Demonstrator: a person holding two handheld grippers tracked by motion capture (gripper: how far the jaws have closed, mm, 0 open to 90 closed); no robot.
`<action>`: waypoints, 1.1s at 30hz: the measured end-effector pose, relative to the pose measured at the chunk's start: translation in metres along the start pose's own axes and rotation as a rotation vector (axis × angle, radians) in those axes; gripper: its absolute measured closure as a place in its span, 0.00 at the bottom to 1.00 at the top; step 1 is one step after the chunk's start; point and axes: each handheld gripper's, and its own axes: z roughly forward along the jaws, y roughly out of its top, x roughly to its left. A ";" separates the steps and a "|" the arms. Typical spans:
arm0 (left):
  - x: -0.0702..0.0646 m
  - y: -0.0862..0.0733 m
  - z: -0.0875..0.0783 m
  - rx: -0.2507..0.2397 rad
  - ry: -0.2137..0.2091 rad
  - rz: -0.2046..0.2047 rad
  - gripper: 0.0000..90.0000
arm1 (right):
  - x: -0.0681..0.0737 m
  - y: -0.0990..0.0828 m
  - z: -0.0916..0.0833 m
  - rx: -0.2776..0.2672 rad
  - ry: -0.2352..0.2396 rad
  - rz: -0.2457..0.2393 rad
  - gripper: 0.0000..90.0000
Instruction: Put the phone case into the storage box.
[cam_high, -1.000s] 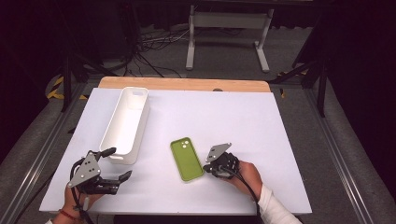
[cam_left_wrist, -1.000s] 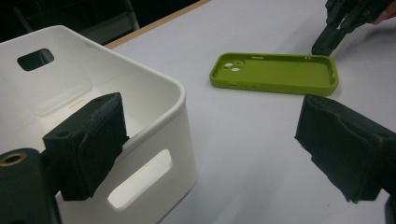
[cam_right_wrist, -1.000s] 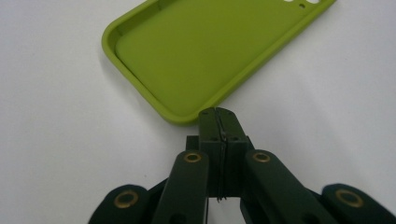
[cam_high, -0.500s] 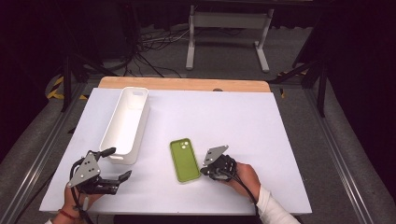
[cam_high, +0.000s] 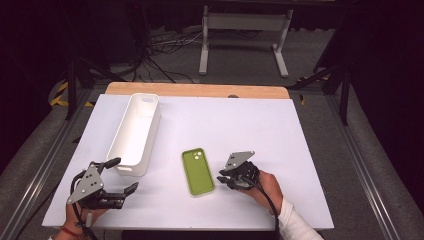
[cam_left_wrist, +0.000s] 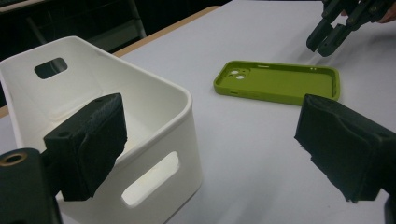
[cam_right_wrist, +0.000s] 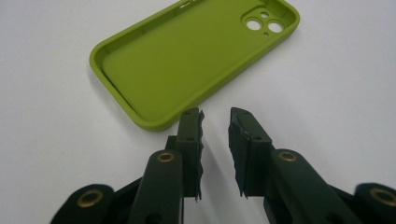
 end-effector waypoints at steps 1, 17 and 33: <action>0.000 0.000 0.000 -0.003 0.001 -0.001 0.11 | 0.000 0.000 0.000 -0.005 -0.010 0.000 0.77; 0.002 0.001 0.000 0.005 0.003 0.004 0.11 | -0.026 0.025 -0.005 -0.050 -0.188 0.130 0.19; 0.002 0.000 0.001 0.015 0.001 0.015 0.12 | -0.059 0.054 0.020 0.008 -0.072 0.228 0.26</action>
